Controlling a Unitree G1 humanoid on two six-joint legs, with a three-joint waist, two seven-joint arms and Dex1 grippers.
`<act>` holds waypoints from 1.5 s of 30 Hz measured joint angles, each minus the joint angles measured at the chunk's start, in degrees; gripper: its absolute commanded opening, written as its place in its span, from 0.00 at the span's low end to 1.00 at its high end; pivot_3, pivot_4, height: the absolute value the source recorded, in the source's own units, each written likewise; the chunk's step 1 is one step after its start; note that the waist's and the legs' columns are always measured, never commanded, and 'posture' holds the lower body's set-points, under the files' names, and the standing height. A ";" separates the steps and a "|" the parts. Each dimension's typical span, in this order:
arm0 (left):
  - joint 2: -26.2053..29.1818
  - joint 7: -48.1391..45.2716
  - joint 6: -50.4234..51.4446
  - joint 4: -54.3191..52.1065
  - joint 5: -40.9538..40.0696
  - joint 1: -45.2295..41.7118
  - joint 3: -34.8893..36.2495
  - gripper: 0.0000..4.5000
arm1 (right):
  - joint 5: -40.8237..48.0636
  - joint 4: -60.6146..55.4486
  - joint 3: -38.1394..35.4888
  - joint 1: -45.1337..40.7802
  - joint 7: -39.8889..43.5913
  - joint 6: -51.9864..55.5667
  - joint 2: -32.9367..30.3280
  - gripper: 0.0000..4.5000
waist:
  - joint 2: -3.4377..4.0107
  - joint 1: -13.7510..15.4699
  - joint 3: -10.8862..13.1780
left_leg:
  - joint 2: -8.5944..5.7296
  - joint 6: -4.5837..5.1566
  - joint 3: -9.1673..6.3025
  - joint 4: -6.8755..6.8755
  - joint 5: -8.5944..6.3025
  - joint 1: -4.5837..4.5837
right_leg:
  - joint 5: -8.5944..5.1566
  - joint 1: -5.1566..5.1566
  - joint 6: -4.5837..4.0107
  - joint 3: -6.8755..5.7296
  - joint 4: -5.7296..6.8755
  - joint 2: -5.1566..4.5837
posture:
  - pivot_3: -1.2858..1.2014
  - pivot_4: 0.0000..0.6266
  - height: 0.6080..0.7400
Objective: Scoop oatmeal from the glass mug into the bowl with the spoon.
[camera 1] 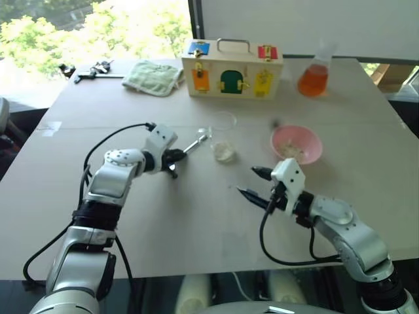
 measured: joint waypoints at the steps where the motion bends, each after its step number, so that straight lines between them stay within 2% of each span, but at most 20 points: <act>1: 0.46 0.25 0.80 -2.08 -0.44 1.57 0.72 0.01 | 0.01 0.02 0.19 -0.13 0.06 -0.04 0.08 0.74 | -0.01 -0.03 -0.01 | 0.02 0.00 0.05 -0.04 0.00 -0.04 | 0.00 -0.09 0.00 0.08 0.00 0.00 | 0.52 0.24 1.00; 4: 1.04 1.53 1.78 -9.64 -1.78 8.06 4.10 0.01 | 0.11 0.27 0.64 -0.49 0.53 -0.09 0.13 0.74 | 0.00 -0.32 -0.01 | 0.07 -0.01 0.21 -0.12 -0.01 -0.12 | 0.00 -0.33 0.00 0.31 -0.01 -0.01 | 0.52 0.24 1.00; 7: -0.11 3.64 -1.73 -18.22 -3.25 17.58 8.36 0.01 | 0.27 0.88 0.76 -0.52 1.09 0.11 0.14 0.74 | -0.01 -0.56 0.00 | 0.08 0.00 0.26 -0.17 -0.01 -0.14 | 0.01 -0.39 0.00 0.35 -0.01 -0.10 | 0.52 0.24 1.00; 12: -5.73 5.25 -4.60 -30.68 -9.01 31.56 13.86 0.01 | 2.34 1.70 0.33 -0.90 1.02 2.48 1.36 0.74 | -0.11 -0.22 0.06 | 0.07 0.04 0.21 -0.11 -0.04 -0.19 | 0.02 -0.39 0.00 0.32 0.01 -0.21 | 0.52 0.24 1.00; 16: -8.97 6.39 -7.17 -39.50 -13.52 38.48 18.12 0.01 | 7.76 1.66 -1.54 -1.36 0.01 9.16 3.55 0.74 | -0.17 0.72 0.10 | 0.05 0.15 0.05 -0.10 -0.10 -0.26 | 0.02 -0.37 -0.03 0.30 0.01 -0.26 | 0.52 0.24 1.00; 20: -9.47 5.78 -10.91 -44.69 -14.37 44.30 17.55 0.01 | 15.39 1.72 -5.10 -2.54 -2.17 18.86 6.04 0.74 | -0.16 0.69 0.10 | 0.00 0.28 0.06 -0.10 -0.18 -0.27 | 0.02 -0.36 -0.05 0.26 0.00 -0.31 | 0.52 0.24 1.00; 25: -10.05 6.82 -13.76 -45.58 -12.17 44.91 11.94 0.01 | 23.25 2.68 -10.59 -5.84 -7.42 26.06 12.44 0.74 | -0.14 0.74 0.10 | 0.01 0.35 -0.02 -0.10 -0.22 -0.29 | 0.02 -0.36 -0.06 0.08 0.00 -0.24 | 0.52 0.24 1.00; 27: -11.73 8.60 -14.55 -45.58 -10.61 43.08 7.46 0.01 | 27.06 3.75 -13.26 -6.17 -11.07 28.34 16.57 0.74 | -0.14 0.67 0.10 | -0.01 0.36 0.00 -0.10 -0.22 -0.35 | 0.02 -0.38 -0.05 0.09 -0.01 -0.24 | 0.52 0.24 1.00; 30: -11.95 9.30 -14.97 -45.57 -10.33 42.72 6.12 0.01 | 28.63 4.16 -14.31 -6.16 -12.94 29.48 17.75 0.74 | -0.13 0.56 0.11 | -0.01 0.36 0.01 -0.10 -0.22 -0.37 | 0.02 -0.40 -0.05 0.09 -0.02 -0.23 | 0.52 0.24 1.00; 34: -13.25 10.61 -15.25 -45.39 -9.41 40.85 2.75 0.01 | 31.29 6.67 -16.80 -6.54 -18.45 29.95 23.31 0.74 | -0.13 0.45 0.11 | 0.01 0.36 0.01 -0.10 -0.22 -0.35 | 0.02 -0.40 -0.04 0.09 0.01 -0.15 | 0.52 0.24 1.00; 40: -14.39 12.41 -15.27 -44.50 -8.50 39.08 0.71 0.01 | 33.26 8.26 -18.39 -8.57 -22.98 29.37 26.65 0.74 | -0.10 0.54 0.12 | 0.00 0.36 -0.01 -0.10 -0.22 -0.36 | 0.02 -0.40 -0.04 0.07 0.00 -0.15 | 0.52 0.24 1.00; 45: -15.20 13.55 -15.26 -44.28 -8.46 39.28 -1.00 0.01 | 34.00 8.94 -19.28 -8.70 -24.82 28.64 26.91 0.74 | -0.10 0.47 0.12 | 0.01 0.35 0.02 -0.10 -0.22 -0.38 | 0.02 -0.41 -0.03 0.09 -0.03 -0.15 | 0.52 0.24 1.00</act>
